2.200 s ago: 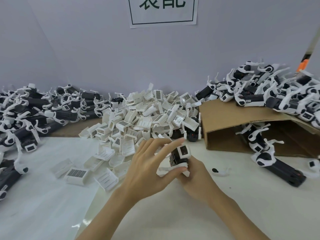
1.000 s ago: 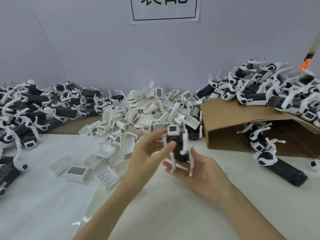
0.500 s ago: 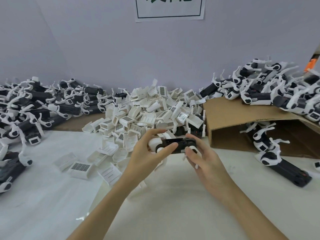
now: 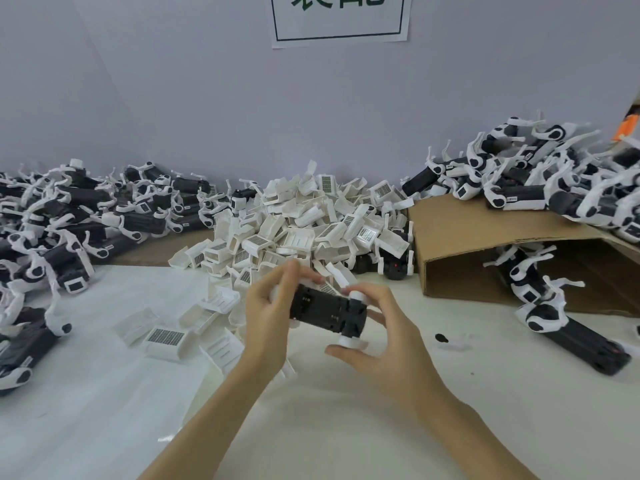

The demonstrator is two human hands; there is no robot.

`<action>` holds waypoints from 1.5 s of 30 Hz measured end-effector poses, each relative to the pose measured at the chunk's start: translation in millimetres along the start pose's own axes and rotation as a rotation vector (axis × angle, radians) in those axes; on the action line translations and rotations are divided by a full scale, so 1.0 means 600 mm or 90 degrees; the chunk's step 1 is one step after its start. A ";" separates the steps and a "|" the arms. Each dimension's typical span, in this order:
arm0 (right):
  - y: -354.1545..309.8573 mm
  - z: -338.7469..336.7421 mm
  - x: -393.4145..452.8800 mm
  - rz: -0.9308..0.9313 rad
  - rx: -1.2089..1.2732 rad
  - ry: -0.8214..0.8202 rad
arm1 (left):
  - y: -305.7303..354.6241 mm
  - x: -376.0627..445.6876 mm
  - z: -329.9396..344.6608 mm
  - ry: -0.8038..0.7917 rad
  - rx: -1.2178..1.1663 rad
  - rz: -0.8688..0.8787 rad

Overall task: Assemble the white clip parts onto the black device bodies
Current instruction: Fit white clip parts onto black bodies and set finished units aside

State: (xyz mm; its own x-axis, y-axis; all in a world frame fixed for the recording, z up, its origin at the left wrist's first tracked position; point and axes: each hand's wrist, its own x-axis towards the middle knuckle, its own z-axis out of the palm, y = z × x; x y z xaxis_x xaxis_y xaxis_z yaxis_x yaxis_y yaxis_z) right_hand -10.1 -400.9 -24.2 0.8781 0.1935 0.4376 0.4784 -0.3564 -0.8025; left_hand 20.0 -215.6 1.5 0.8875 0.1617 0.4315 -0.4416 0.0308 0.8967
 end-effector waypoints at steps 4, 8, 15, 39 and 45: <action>-0.005 0.023 -0.010 -0.031 -0.077 -0.007 | 0.011 0.004 -0.002 0.124 -0.128 -0.066; -0.008 0.032 -0.008 -0.001 -0.060 -0.009 | 0.011 0.018 -0.014 0.077 -0.108 -0.078; -0.006 0.008 0.005 0.109 0.177 -0.007 | -0.012 0.022 -0.022 -0.044 0.195 0.076; 0.045 -0.023 0.051 0.202 0.203 0.200 | -0.020 0.020 -0.014 0.065 0.252 -0.060; 0.035 -0.040 0.044 0.289 0.536 0.186 | -0.009 0.010 -0.003 0.018 0.255 -0.013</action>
State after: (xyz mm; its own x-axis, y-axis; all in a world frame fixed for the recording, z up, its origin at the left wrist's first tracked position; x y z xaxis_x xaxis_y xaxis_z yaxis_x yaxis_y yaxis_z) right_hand 23.2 -425.3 -19.6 0.9973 -0.0726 0.0097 0.0411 0.4451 -0.8945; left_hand 27.4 -212.9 -0.9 0.8895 0.1917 0.4147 -0.3325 -0.3511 0.8753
